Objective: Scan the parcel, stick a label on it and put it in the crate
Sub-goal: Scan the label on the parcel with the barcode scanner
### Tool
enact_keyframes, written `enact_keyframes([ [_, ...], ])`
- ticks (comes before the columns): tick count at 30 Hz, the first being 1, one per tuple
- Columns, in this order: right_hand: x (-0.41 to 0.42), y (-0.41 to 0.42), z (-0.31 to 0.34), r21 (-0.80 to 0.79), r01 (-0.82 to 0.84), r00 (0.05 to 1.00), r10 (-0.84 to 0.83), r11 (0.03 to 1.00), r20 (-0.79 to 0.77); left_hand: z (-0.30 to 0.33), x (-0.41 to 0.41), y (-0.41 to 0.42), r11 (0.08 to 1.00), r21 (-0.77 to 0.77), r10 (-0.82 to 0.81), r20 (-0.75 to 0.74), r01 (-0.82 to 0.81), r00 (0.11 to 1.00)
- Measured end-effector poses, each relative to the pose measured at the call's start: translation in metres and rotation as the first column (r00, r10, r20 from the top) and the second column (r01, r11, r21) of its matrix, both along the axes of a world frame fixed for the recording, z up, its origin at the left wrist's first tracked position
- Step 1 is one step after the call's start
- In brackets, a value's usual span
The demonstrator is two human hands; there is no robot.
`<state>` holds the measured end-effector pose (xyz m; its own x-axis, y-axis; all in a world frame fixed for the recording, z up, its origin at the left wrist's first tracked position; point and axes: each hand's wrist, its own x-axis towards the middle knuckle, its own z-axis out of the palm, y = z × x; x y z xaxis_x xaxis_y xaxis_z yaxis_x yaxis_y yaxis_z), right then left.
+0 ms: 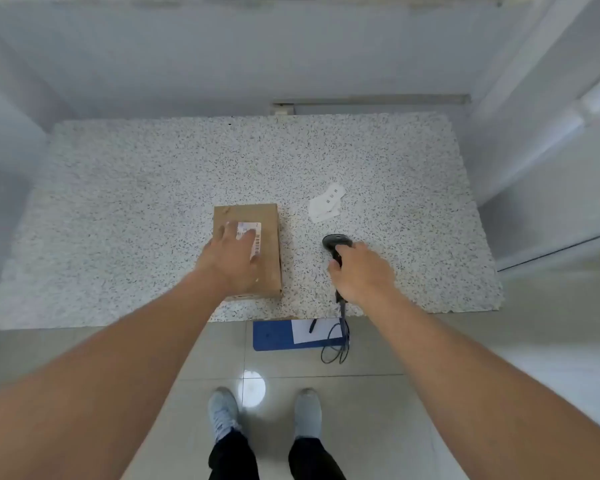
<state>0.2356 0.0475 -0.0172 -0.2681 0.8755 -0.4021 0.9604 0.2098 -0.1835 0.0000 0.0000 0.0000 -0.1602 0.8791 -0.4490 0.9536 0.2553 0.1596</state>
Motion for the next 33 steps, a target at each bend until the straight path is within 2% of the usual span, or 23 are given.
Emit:
enact_keyframes([
  [6,-0.008,-0.005,-0.032,-0.125,0.079,0.997,-0.078,0.989,0.008,-0.043,-0.025,-0.010,1.000,-0.013,0.021,-0.025,-0.022,0.999],
  [9,-0.014,-0.004,-0.046,-0.124,0.138,0.990,-0.140,0.983,-0.010,-0.055,-0.031,-0.018,0.998,0.049,0.026,0.016,-0.027,1.000],
  [13,-0.020,-0.004,-0.061,-0.147,0.212,0.970,-0.225,0.966,-0.086,-0.066,-0.037,-0.025,0.987,0.058,0.142,0.138,-0.151,0.980],
  [16,-0.024,-0.007,-0.071,-0.144,0.273,0.946,-0.293,0.951,-0.136,-0.070,-0.035,-0.028,0.965,0.008,0.251,0.274,-0.263,0.928],
  [19,-0.029,-0.011,-0.078,-0.096,0.337,0.924,-0.348,0.937,-0.157,-0.072,-0.032,-0.026,0.944,0.022,0.303,0.340,-0.329,0.890],
  [22,-0.033,-0.011,-0.082,-0.073,0.436,0.871,-0.441,0.897,-0.217,-0.072,-0.030,-0.023,0.924,0.058,0.331,0.373,-0.377,0.867],
  [26,-0.034,-0.005,-0.083,-0.165,0.574,0.755,-0.596,0.802,-0.274,-0.072,-0.020,-0.017,0.900,0.124,0.340,0.400,-0.418,0.851],
  [33,-0.031,-0.002,-0.072,-0.321,0.648,0.615,-0.723,0.691,-0.315,-0.067,-0.004,-0.006,0.903,0.185,0.310,0.345,-0.388,0.886],
])
